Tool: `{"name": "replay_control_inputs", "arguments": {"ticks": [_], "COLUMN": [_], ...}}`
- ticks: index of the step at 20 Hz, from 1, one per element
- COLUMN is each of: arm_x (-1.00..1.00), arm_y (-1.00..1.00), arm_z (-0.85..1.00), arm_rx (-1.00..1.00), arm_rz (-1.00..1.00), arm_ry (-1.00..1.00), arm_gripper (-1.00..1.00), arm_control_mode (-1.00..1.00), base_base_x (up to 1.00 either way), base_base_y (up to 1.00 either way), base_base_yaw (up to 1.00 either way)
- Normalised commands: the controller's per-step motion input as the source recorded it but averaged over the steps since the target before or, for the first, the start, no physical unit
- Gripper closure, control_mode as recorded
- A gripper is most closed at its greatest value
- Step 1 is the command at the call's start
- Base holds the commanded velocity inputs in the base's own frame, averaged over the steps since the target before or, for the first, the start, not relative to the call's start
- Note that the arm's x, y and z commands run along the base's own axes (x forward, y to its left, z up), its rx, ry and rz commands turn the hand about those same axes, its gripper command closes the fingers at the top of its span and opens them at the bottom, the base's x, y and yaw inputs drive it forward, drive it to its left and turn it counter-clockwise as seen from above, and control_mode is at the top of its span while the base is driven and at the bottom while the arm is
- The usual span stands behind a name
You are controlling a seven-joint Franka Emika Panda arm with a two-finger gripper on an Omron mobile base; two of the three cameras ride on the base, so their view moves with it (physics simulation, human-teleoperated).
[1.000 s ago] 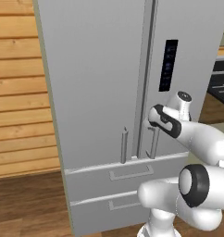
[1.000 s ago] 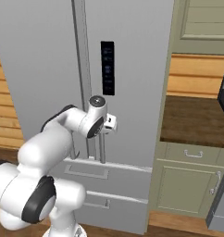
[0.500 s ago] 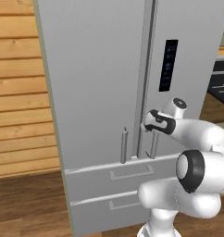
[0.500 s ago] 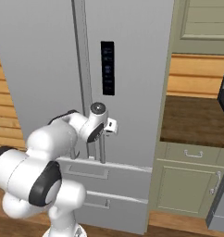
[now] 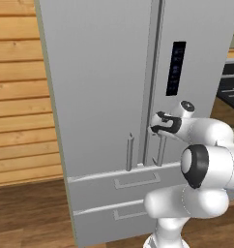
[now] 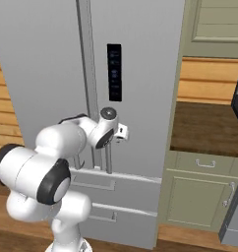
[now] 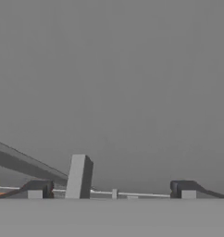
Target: Take the strawberry from the fridge and place it on top of the pancake, located on the dining counter.
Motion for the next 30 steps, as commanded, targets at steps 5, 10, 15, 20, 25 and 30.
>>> {"name": "replay_control_inputs", "arguments": {"ticks": [5,10,15,20,25,30], "arm_x": [0.14,0.00,-0.24,-0.57,-0.92,-0.93], "arm_y": [0.00,0.00,0.00,-0.01,-0.31,-0.54], "arm_z": [-0.46,-0.67,-0.72,-0.56,-0.21,-0.02], "arm_rx": [0.00,0.00,0.00,0.00,0.00,0.00], "arm_rz": [0.00,0.00,0.02,0.08,0.15,0.12], "arm_ry": [0.00,-0.04,-0.16,-0.14,-0.01,0.00], "arm_gripper": [1.00,1.00,1.00,1.00,1.00,1.00], "arm_control_mode": [-1.00,-1.00,-1.00,-1.00,-1.00,-1.00], "base_base_x": [0.00,0.00,0.00,0.00,0.00,0.00], "base_base_y": [0.00,0.00,0.00,0.00,0.00,0.00], "base_base_yaw": [0.00,0.00,0.00,0.00,0.00,0.00]}}
